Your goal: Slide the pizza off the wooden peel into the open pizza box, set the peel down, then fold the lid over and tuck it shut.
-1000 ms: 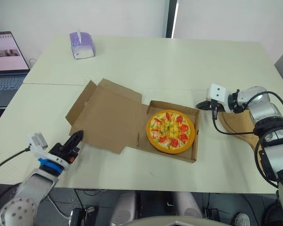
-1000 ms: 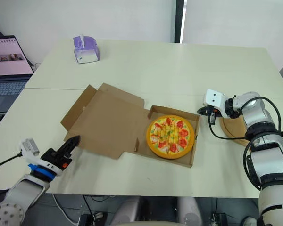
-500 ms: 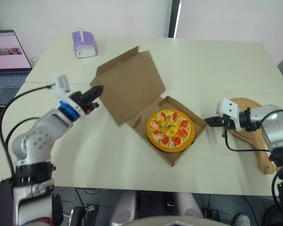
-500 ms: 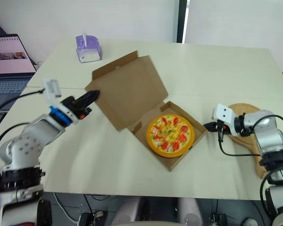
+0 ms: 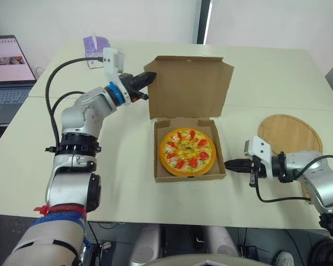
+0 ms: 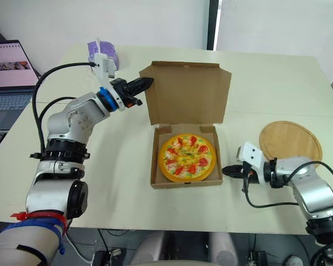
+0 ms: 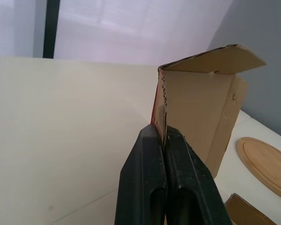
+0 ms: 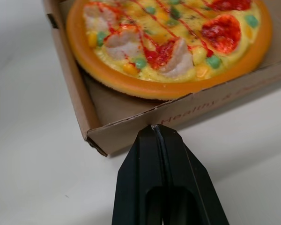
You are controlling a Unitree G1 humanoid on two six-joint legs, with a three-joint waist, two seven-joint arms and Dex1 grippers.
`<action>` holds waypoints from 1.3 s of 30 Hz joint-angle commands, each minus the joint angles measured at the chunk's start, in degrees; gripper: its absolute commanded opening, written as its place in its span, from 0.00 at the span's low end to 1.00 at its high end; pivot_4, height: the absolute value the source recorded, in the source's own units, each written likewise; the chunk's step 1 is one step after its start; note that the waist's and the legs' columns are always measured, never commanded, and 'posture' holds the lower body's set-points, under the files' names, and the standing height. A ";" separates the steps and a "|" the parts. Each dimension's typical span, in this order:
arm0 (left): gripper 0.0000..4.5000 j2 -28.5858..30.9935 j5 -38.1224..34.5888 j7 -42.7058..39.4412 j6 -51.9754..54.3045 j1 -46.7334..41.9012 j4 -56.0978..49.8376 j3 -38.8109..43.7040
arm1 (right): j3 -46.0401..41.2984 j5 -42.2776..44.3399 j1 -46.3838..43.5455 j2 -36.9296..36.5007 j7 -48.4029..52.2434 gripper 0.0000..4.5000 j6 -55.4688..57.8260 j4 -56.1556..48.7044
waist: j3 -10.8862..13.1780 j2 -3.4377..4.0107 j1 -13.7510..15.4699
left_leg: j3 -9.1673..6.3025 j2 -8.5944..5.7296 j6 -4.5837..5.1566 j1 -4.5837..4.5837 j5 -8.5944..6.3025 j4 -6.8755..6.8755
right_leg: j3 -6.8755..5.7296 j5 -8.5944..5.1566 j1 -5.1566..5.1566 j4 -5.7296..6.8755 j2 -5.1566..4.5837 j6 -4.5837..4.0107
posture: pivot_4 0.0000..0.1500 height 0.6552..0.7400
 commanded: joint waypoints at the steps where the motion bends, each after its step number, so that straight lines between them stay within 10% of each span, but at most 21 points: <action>1: 0.00 -1.64 3.16 -3.15 -4.12 -3.67 3.76 0.08 | 0.66 0.87 0.75 0.78 -1.90 0.01 0.27 -2.71 | 0.01 -0.02 0.03 | -0.01 0.00 0.00 -0.01 0.00 0.00 | 0.00 0.00 0.00 -0.01 0.00 0.01 | 1.00 1.00; 20: 0.00 0.13 7.85 -1.59 -7.65 -2.68 3.16 5.67 | -7.16 -3.01 -19.43 6.08 -15.89 0.01 -11.91 18.47 | 0.03 -0.06 -1.07 | 0.06 -0.01 0.01 -0.03 0.00 0.01 | 0.05 0.02 -0.11 0.10 0.00 0.01 | 1.00 1.00; 34: 0.00 -0.21 7.89 -0.60 -6.63 0.55 -3.37 5.30 | -10.93 -0.96 -35.20 15.71 -25.35 0.99 -13.16 30.19 | 0.01 -0.03 -1.19 | 0.14 -0.04 0.01 -0.87 0.03 0.10 | 0.11 0.09 -0.94 0.21 -0.02 -0.02 | 1.00 1.00; 39: 0.00 -0.51 8.04 -0.59 -6.66 0.55 -3.55 5.10 | -9.43 0.91 -38.49 16.99 -21.55 0.99 -10.58 32.05 | 0.01 -0.03 -1.25 | 0.14 -0.03 0.01 -0.85 0.04 0.11 | 0.11 0.09 -0.93 0.27 -0.02 -0.02 | 1.00 1.00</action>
